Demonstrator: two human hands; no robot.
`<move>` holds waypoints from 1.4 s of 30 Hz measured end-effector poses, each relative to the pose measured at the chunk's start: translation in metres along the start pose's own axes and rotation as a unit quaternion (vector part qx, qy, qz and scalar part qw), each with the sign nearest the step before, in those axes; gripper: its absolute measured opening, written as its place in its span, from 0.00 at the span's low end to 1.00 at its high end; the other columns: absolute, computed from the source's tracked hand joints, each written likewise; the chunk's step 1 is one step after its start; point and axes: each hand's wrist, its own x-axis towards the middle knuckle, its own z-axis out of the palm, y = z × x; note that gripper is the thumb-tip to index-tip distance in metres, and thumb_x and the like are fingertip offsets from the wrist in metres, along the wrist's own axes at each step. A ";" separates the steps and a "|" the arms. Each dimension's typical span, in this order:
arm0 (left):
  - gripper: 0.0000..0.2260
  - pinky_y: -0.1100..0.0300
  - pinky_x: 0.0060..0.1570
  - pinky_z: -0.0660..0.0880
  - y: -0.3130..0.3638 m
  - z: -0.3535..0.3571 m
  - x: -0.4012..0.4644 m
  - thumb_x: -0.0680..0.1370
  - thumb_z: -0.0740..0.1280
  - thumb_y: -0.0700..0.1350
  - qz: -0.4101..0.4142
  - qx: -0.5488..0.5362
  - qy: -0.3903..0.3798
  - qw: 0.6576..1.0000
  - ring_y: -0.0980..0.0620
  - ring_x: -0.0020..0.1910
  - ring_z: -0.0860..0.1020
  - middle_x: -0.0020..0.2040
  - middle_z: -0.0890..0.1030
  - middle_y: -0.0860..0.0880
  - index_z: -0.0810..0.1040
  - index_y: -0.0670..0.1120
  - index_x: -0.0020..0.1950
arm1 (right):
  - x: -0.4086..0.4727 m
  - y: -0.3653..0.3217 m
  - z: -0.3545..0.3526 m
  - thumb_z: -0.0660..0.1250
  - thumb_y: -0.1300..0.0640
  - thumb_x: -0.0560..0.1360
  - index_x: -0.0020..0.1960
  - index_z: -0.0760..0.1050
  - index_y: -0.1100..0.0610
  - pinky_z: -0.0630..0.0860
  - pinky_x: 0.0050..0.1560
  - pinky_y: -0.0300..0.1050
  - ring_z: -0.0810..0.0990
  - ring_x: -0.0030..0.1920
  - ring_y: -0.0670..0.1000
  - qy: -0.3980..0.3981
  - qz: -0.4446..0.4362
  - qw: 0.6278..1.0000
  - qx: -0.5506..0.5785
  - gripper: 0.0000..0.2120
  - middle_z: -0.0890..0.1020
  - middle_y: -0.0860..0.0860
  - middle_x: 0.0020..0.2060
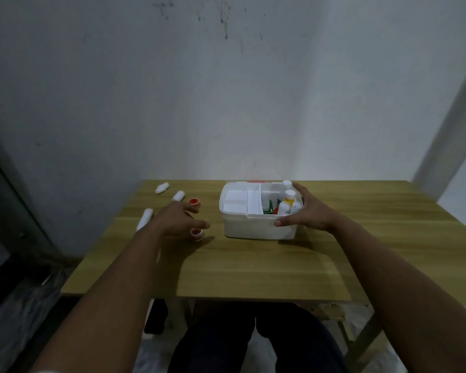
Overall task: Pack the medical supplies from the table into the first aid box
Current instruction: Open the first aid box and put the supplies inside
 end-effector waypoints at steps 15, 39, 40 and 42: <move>0.17 0.55 0.44 0.84 -0.023 0.027 0.034 0.69 0.81 0.51 0.091 -0.013 0.159 0.983 0.58 0.47 0.82 0.52 0.82 0.55 0.82 0.54 0.55 | 0.012 0.003 -0.007 0.86 0.55 0.61 0.77 0.57 0.44 0.81 0.45 0.36 0.80 0.58 0.45 -0.028 0.015 0.999 0.027 0.55 0.77 0.41 0.63; 0.43 0.53 0.59 0.77 -0.036 0.022 0.053 0.65 0.75 0.70 0.169 0.150 0.124 0.966 0.54 0.63 0.75 0.71 0.73 0.52 0.72 0.51 0.75 | -0.009 -0.023 -0.001 0.85 0.55 0.62 0.64 0.63 0.37 0.72 0.39 0.24 0.74 0.49 0.30 0.034 -0.033 0.999 -0.021 0.42 0.70 0.28 0.53; 0.43 0.52 0.62 0.76 -0.036 0.019 0.051 0.65 0.76 0.68 0.164 0.140 0.112 0.970 0.53 0.66 0.75 0.73 0.72 0.52 0.72 0.51 0.75 | -0.009 -0.024 -0.001 0.85 0.56 0.63 0.64 0.63 0.38 0.72 0.38 0.23 0.74 0.47 0.29 0.032 -0.032 0.999 -0.019 0.41 0.70 0.28 0.53; 0.35 0.51 0.63 0.76 -0.039 0.014 0.048 0.67 0.77 0.63 0.165 0.117 0.088 0.975 0.52 0.65 0.76 0.70 0.74 0.55 0.77 0.51 0.71 | -0.010 -0.025 -0.001 0.84 0.59 0.64 0.62 0.64 0.39 0.72 0.38 0.21 0.75 0.45 0.26 0.033 -0.034 0.999 -0.018 0.39 0.70 0.29 0.51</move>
